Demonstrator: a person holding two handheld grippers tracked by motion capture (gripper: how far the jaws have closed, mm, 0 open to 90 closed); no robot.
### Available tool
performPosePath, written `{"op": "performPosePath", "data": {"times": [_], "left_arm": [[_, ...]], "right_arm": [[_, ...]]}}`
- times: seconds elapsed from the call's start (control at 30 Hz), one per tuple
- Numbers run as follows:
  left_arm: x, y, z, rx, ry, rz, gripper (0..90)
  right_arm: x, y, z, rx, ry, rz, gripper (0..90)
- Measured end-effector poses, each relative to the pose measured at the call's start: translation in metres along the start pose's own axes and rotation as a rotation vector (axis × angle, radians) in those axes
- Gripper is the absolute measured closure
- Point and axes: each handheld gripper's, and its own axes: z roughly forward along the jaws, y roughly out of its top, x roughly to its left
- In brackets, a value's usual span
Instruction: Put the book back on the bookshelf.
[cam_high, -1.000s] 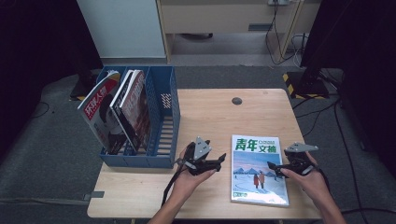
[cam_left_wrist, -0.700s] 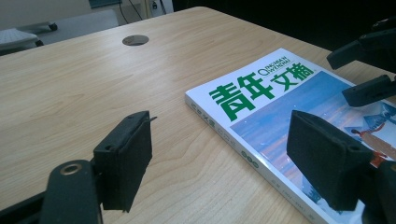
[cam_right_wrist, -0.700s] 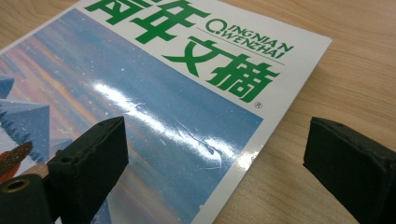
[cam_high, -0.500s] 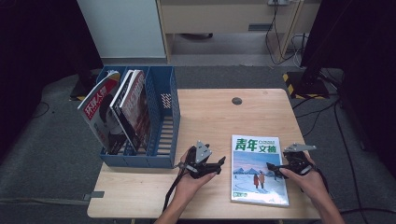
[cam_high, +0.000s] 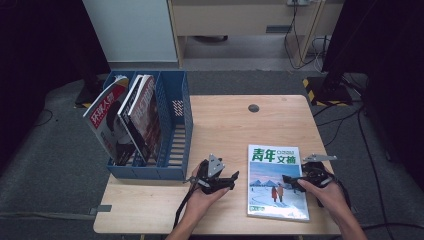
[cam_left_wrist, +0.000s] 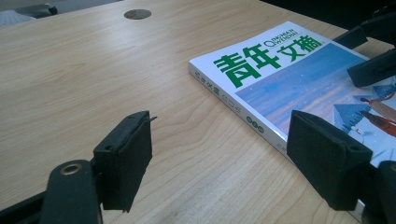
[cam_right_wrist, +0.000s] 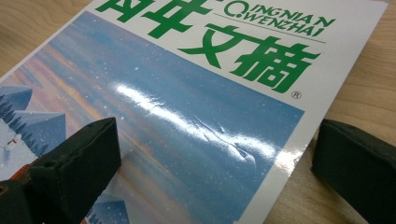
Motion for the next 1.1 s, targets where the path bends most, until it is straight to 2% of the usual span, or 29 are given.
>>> {"op": "performPosePath", "data": {"times": [0.27,0.43,0.57,0.67,0.7,0.77,0.83,0.9,1.1], "left_arm": [[-0.006,-0.002,0.005,0.019,-0.017,0.013,22.4],[-0.009,-0.004,0.008,0.034,-0.028,0.016,22.4],[-0.011,-0.007,0.012,0.043,-0.038,0.012,22.4],[-0.015,-0.007,0.016,0.046,-0.045,0.014,22.3],[-0.015,-0.008,0.018,0.048,-0.050,0.007,22.3],[-0.017,-0.009,0.022,0.060,-0.064,-0.008,22.2],[-0.020,-0.010,0.028,0.075,-0.067,-0.003,21.9],[-0.024,-0.011,0.032,0.079,-0.075,0.004,21.4],[-0.032,-0.011,0.038,0.115,-0.086,0.033,19.7]], "right_arm": [[0.000,-0.001,0.000,-0.008,0.005,-0.013,2.6],[0.005,0.003,0.003,-0.009,0.019,-0.058,4.3],[0.010,0.006,0.005,0.005,0.022,-0.081,4.3],[0.009,0.007,0.006,0.010,0.026,-0.067,3.7],[0.008,0.008,0.006,0.019,0.026,-0.084,3.2],[0.008,0.011,0.007,0.041,0.026,-0.085,2.0],[0.007,0.015,0.008,0.046,0.008,-0.095,1.9],[0.005,0.019,0.010,0.056,-0.007,-0.096,1.1],[-0.004,0.027,0.019,0.070,0.017,-0.042,0.6]]}}
